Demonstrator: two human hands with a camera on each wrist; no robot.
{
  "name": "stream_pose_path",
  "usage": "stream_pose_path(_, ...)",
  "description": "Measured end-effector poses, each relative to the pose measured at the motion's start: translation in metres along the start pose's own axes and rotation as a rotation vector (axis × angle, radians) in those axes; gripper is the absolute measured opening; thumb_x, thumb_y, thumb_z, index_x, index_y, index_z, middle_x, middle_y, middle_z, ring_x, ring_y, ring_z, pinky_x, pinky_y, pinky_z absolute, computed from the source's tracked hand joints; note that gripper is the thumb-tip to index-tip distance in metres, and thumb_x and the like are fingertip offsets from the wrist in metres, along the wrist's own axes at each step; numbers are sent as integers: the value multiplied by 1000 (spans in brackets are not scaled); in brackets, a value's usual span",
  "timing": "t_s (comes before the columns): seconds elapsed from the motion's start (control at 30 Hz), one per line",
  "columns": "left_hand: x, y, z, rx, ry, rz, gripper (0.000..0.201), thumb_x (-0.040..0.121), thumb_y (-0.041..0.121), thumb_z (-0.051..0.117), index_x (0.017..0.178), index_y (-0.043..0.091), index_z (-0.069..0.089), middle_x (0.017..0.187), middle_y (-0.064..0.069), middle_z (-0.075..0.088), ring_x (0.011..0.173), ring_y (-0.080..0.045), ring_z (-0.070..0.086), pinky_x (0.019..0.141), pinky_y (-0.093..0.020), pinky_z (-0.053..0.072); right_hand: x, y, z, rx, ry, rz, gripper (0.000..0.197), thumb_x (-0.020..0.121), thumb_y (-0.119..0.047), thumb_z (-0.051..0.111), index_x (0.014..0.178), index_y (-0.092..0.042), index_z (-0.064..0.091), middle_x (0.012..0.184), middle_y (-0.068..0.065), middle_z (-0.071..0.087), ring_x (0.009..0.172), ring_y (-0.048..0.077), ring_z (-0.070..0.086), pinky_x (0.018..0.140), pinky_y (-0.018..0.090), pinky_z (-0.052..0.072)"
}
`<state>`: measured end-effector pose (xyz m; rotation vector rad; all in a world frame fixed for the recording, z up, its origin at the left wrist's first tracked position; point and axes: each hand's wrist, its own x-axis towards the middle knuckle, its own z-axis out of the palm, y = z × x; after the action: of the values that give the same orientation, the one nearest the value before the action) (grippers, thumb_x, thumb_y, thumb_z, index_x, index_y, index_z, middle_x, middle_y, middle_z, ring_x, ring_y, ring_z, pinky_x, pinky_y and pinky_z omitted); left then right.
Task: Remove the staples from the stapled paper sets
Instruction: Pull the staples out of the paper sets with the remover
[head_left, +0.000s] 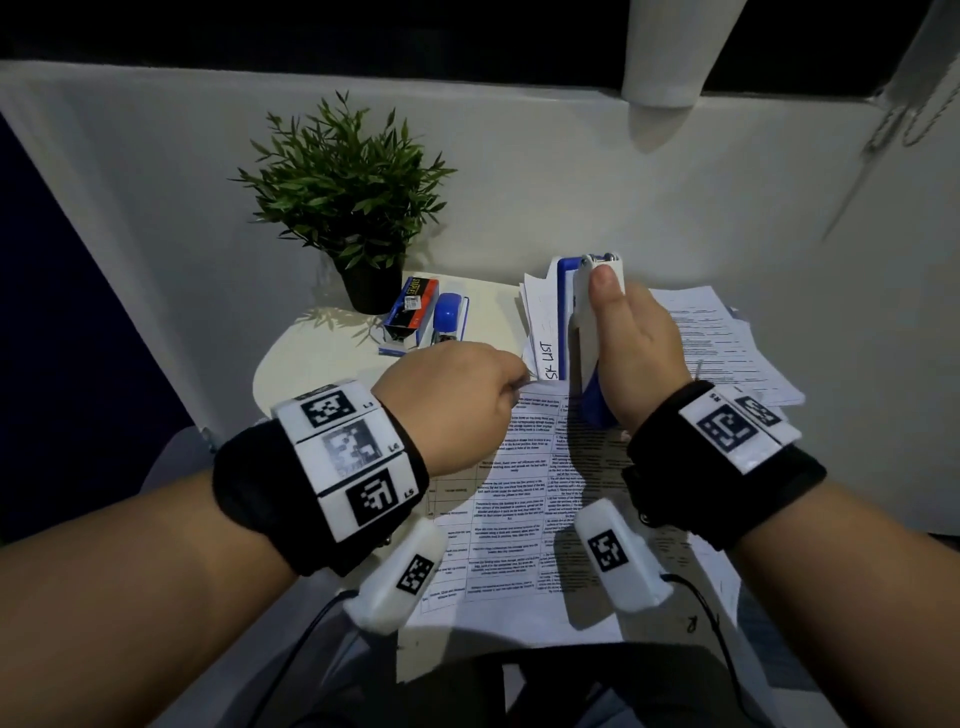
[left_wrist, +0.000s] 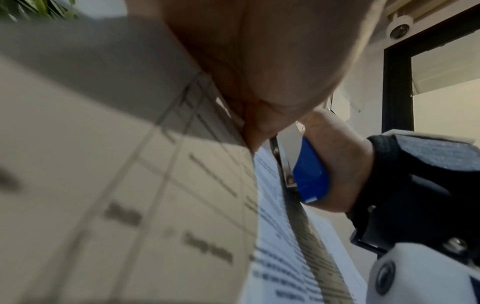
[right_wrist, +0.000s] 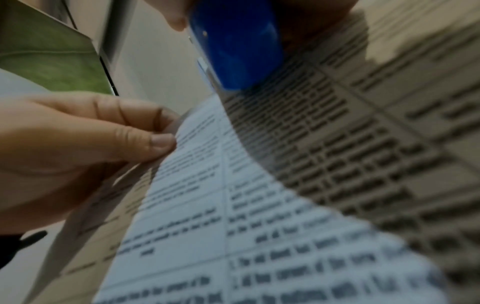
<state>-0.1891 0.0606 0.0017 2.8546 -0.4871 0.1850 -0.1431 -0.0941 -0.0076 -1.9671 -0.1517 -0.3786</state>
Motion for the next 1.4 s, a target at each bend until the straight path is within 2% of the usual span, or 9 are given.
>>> stream_pose_path(0.1, -2, 0, 0, -25, 12, 8, 24, 96, 26, 41, 110, 26, 61, 106, 6, 63, 99, -19, 56, 82, -32, 46, 0, 0, 1, 74, -8, -35, 65, 85, -60, 31, 81, 0, 54, 77, 10, 58, 73, 27, 51, 72, 37, 41)
stream_pose_path(0.3, -4, 0, 4, -24, -8, 25, 23, 97, 28, 41, 110, 25, 60, 108, 5, 62, 101, -20, 55, 83, -33, 46, 0, 3, 5, 142, -59, -23, 79, 78, -67, 34, 76, 11, 48, 71, 11, 45, 65, 17, 40, 63, 32, 33)
stream_pose_path(0.47, -2, -1, 6, 4, -17, 21, 23, 97, 27, 41, 111, 25, 59, 105, 5, 61, 99, -19, 55, 80, -31, 44, 2, 10, 9, 124, -14, 38, 67, 76, -70, 31, 74, -7, 53, 77, 7, 57, 73, 22, 54, 75, 37, 44)
stream_pose_path(0.67, 15, -30, 4, 66, -91, -136, 24, 97, 28, 39, 109, 24, 59, 106, 1, 62, 98, -21, 55, 78, -30, 43, 22, 7, -21, 307, 285, 154, 62, 60, -81, 34, 87, -29, 52, 91, -4, 60, 95, 23, 60, 90, 42, 49)
stream_pose_path(0.8, 29, -57, 3, 179, -178, -227, 27, 98, 24, 37, 114, 19, 57, 113, -5, 59, 100, -25, 54, 79, -31, 42, 13, 11, -37, -195, -137, 139, 45, 80, -64, 50, 83, -19, 54, 77, -6, 56, 70, 11, 54, 56, 20, 38)
stream_pose_path(0.93, 42, -62, 7, 390, -386, -202, 33, 91, 11, 44, 124, 17, 47, 123, -5, 55, 108, -26, 55, 82, -31, 45, -10, 34, -24, -523, -557, 334, 46, 90, -56, 49, 103, -12, 51, 94, 3, 55, 80, 20, 51, 61, 27, 34)
stream_pose_path(1.03, 46, -54, 17, 346, -452, -147, 43, 91, 15, 46, 133, 20, 40, 131, -4, 52, 114, -26, 53, 90, -35, 46, -21, 45, -16, -586, -572, 359, 64, 90, -59, 45, 127, -6, 47, 118, 9, 52, 97, 21, 46, 78, 29, 34)
stream_pose_path(1.2, 57, -56, 30, 247, -412, -153, 40, 94, 21, 47, 133, 15, 45, 135, -6, 50, 121, -25, 48, 97, -34, 42, -18, 49, -12, -590, -598, 368, 70, 87, -63, 44, 129, -7, 46, 128, 11, 53, 109, 26, 51, 79, 30, 35)
stream_pose_path(1.4, 53, -60, 35, 50, -179, -71, 21, 82, 4, 53, 90, 20, 65, 97, 5, 63, 96, -18, 57, 82, -30, 47, -21, 51, -11, -569, -570, 370, 63, 88, -63, 45, 120, -10, 49, 114, 6, 56, 95, 22, 50, 75, 30, 34)
